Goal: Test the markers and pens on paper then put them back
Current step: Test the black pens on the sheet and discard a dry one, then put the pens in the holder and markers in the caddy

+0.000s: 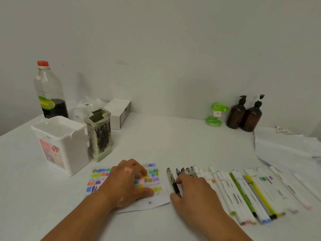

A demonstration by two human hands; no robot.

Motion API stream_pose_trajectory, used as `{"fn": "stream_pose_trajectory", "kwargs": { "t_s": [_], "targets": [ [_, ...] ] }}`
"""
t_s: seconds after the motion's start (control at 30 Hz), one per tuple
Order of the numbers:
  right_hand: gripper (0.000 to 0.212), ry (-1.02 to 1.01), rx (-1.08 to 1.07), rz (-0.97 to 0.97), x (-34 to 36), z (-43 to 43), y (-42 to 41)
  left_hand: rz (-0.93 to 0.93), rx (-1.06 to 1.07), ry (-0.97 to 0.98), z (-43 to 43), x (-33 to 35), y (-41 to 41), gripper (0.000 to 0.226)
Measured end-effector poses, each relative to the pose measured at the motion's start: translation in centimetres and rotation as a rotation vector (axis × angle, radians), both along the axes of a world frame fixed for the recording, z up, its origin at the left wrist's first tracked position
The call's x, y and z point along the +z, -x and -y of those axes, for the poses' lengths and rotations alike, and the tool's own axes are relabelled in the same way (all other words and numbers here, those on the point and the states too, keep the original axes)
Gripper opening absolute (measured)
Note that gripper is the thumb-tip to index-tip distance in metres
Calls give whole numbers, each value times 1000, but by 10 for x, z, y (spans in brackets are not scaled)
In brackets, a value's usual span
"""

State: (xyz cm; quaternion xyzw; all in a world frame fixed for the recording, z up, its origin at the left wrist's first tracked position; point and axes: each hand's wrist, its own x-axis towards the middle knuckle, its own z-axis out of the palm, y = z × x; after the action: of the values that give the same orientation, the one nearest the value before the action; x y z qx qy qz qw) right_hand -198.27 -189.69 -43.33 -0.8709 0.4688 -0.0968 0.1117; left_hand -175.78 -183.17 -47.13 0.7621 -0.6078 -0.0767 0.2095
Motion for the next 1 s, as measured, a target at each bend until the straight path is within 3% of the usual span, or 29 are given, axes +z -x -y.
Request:
{"fn": "stream_pose_trajectory", "kwargs": {
  "t_s": [0.2, 0.47, 0.57, 0.7, 0.87, 1.0],
  "targets": [
    [26, 68, -4, 36, -8, 0, -5, 10, 6, -8, -11, 11, 7, 67],
    [15, 53, 69, 258, -2, 10, 17, 52, 69, -7, -63, 19, 20, 53],
    [14, 19, 108, 347, -3, 12, 22, 63, 201, 118, -70, 49, 12, 42],
    [16, 23, 138, 357, -1, 11, 15, 248, 345, 258, -43, 110, -25, 40],
    [19, 11, 182, 341, 8, 16, 9, 615, 544, -49, 8, 149, -76, 51],
    [17, 1, 176, 354, 6, 22, 15, 618, 649, -280, 34, 141, -100, 56]
  ]
}}
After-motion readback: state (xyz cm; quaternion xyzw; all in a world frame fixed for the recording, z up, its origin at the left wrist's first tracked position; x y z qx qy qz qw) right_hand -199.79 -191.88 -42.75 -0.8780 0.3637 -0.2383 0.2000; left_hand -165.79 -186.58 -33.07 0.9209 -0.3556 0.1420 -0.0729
